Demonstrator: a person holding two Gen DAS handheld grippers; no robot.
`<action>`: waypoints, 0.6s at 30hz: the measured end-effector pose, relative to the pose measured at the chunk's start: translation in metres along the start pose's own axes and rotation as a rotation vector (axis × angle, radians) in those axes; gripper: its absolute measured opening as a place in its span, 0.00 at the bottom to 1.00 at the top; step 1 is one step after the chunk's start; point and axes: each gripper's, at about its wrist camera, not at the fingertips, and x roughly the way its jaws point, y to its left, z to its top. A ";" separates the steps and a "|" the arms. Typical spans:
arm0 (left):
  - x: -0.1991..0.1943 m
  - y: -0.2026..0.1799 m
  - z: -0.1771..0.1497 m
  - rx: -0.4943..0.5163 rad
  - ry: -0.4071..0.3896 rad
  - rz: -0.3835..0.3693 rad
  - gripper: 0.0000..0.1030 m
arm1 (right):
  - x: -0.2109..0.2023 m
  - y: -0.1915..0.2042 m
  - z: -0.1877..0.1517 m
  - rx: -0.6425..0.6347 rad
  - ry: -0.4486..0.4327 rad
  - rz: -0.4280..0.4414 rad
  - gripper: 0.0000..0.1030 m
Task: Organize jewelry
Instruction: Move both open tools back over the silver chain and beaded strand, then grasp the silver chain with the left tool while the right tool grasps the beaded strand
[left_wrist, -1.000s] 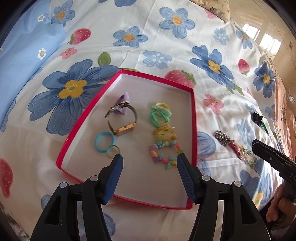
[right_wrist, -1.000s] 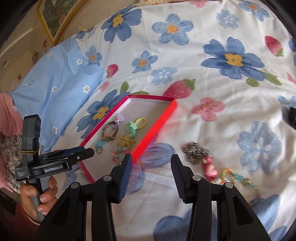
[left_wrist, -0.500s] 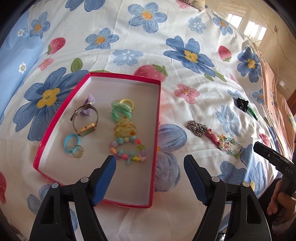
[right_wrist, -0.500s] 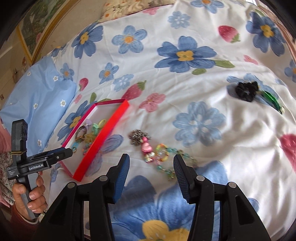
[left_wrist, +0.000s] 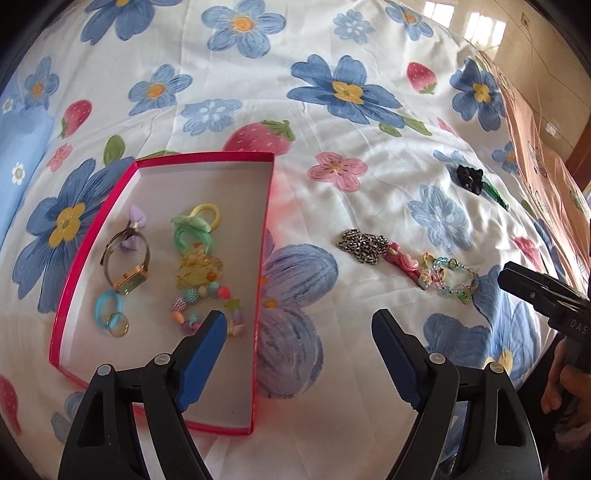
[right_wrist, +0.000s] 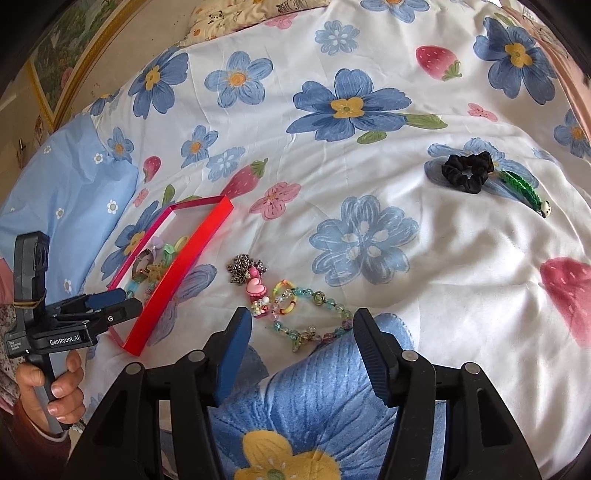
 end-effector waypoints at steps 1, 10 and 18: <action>0.003 -0.003 0.003 0.014 0.002 0.000 0.78 | 0.002 -0.001 0.000 -0.003 0.007 0.000 0.58; 0.041 -0.022 0.027 0.100 0.028 -0.004 0.78 | 0.018 -0.006 0.003 -0.043 0.057 -0.007 0.58; 0.080 -0.041 0.044 0.165 0.074 -0.005 0.78 | 0.032 -0.012 0.010 -0.059 0.089 -0.005 0.58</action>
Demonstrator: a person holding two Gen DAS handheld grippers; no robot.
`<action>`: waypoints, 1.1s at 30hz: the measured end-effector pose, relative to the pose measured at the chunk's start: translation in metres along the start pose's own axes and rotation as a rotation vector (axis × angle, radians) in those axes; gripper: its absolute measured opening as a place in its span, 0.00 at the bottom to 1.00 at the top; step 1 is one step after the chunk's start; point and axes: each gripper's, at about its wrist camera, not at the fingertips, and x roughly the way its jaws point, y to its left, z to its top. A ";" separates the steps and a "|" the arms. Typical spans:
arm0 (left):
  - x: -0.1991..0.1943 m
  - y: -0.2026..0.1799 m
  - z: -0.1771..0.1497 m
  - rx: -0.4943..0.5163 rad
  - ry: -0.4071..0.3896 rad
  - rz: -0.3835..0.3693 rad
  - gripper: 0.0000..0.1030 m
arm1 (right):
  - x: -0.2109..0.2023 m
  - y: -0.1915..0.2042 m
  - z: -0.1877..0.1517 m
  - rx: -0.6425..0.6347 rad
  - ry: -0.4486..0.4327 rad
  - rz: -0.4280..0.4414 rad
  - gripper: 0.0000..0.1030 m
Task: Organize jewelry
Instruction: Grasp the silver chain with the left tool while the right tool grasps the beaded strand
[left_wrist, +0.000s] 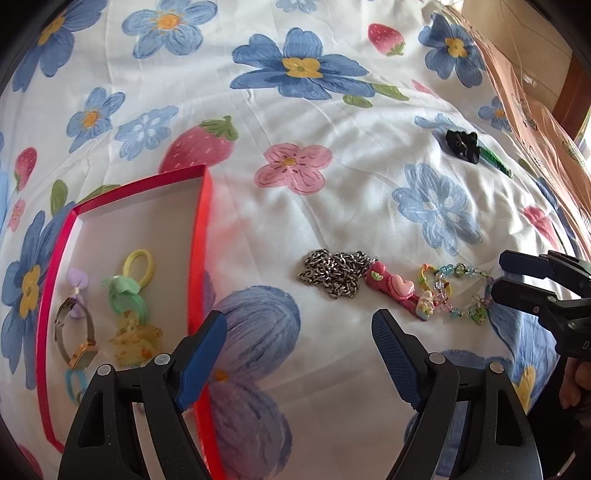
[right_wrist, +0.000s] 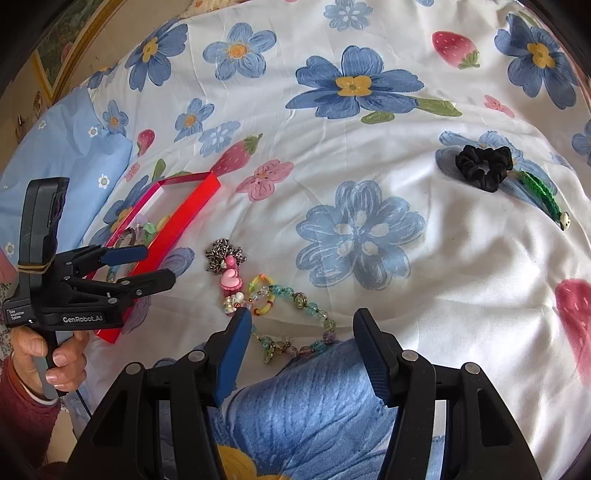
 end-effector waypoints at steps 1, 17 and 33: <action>0.005 -0.002 0.002 0.008 0.007 0.006 0.78 | 0.001 -0.001 0.000 0.002 0.002 0.009 0.57; 0.058 -0.014 0.026 0.062 0.041 0.012 0.65 | 0.018 -0.008 0.001 -0.009 0.049 -0.015 0.48; 0.042 -0.022 0.013 0.087 -0.005 -0.040 0.14 | 0.030 0.002 0.000 -0.072 0.067 -0.074 0.26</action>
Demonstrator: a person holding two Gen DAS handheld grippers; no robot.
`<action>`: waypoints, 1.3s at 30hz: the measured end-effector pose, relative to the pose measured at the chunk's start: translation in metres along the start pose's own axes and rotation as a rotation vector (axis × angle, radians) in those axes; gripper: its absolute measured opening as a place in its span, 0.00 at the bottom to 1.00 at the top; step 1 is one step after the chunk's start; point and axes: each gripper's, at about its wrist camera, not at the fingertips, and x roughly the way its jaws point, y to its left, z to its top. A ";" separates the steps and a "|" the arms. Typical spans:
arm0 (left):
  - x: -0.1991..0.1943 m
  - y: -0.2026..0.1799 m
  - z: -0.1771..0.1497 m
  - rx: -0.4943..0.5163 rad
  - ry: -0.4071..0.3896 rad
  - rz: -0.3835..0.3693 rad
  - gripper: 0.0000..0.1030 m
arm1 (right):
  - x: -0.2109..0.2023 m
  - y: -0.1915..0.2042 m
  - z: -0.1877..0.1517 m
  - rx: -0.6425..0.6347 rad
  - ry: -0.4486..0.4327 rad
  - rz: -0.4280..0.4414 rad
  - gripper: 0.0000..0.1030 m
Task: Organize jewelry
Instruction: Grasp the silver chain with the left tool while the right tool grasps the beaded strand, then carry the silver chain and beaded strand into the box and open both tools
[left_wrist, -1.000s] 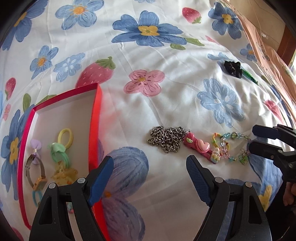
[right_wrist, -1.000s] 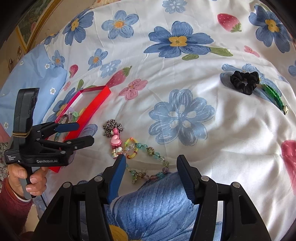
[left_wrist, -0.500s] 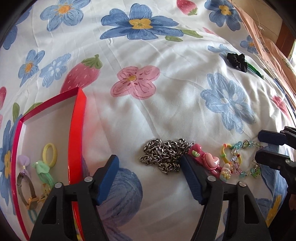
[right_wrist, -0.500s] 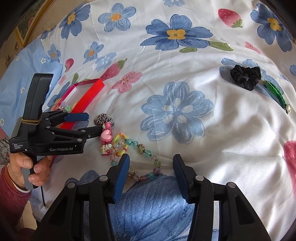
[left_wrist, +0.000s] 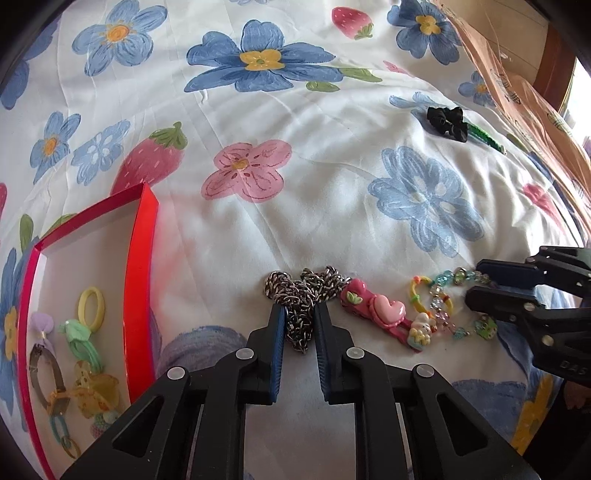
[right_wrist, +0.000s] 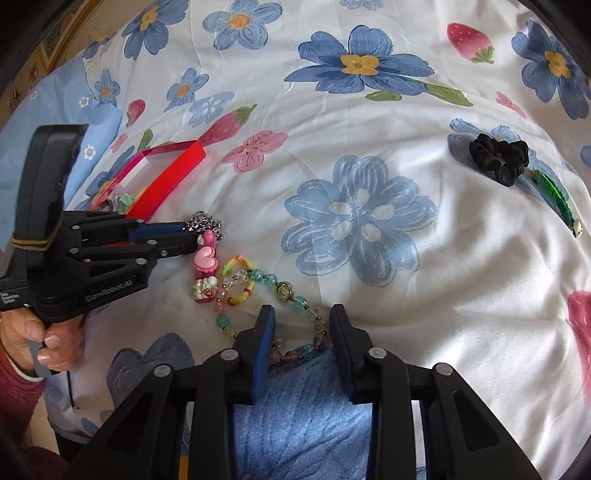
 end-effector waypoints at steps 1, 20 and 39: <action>-0.003 0.002 -0.002 -0.012 -0.002 -0.012 0.14 | 0.001 0.001 0.000 -0.007 -0.002 -0.009 0.19; -0.103 0.031 -0.041 -0.159 -0.148 -0.076 0.13 | -0.057 0.022 0.017 0.022 -0.169 0.057 0.07; -0.168 0.053 -0.070 -0.246 -0.212 -0.008 0.14 | -0.083 0.057 0.027 -0.026 -0.216 0.124 0.07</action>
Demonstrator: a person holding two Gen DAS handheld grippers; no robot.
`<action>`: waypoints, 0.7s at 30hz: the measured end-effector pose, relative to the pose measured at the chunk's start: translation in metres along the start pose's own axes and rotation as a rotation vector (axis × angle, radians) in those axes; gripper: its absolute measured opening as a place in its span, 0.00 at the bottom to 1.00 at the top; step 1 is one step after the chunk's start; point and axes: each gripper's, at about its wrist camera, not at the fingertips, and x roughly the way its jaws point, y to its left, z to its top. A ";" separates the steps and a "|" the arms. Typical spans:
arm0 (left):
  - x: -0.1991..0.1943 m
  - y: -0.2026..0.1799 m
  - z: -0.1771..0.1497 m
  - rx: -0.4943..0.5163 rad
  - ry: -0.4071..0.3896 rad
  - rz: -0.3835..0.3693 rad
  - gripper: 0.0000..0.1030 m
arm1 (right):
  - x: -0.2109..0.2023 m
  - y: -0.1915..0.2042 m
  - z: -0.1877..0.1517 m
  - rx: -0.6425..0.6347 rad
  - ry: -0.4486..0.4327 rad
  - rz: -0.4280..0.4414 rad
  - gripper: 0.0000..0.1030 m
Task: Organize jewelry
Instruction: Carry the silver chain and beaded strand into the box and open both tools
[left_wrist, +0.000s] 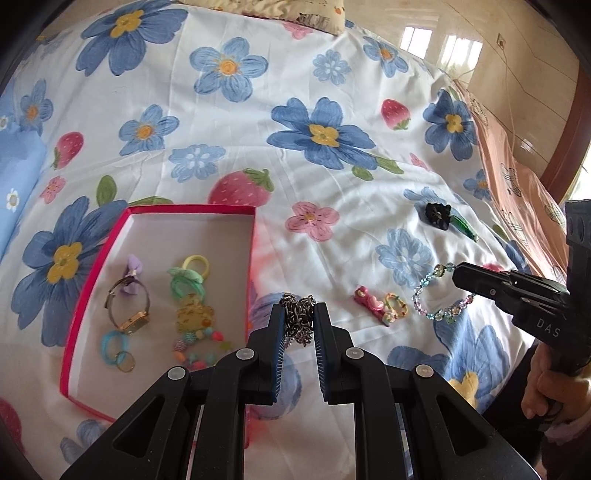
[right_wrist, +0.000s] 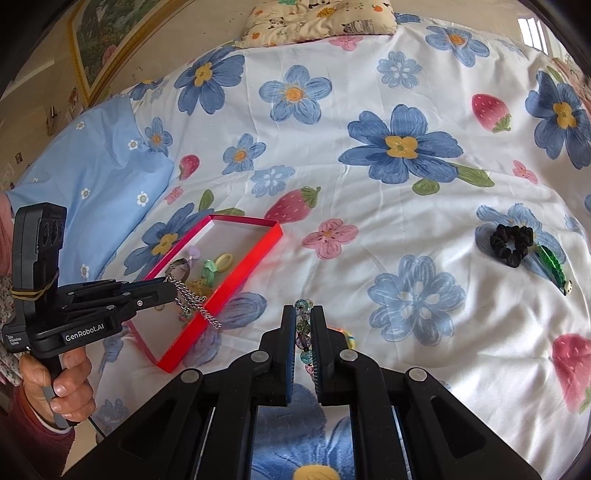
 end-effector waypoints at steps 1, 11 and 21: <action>-0.002 0.001 -0.001 -0.005 -0.003 0.003 0.14 | 0.000 0.002 0.001 -0.003 -0.001 0.004 0.07; -0.028 0.021 -0.009 -0.056 -0.036 0.037 0.14 | 0.007 0.028 0.004 -0.038 0.005 0.049 0.07; -0.051 0.054 -0.023 -0.119 -0.063 0.071 0.14 | 0.019 0.066 0.010 -0.092 0.018 0.101 0.07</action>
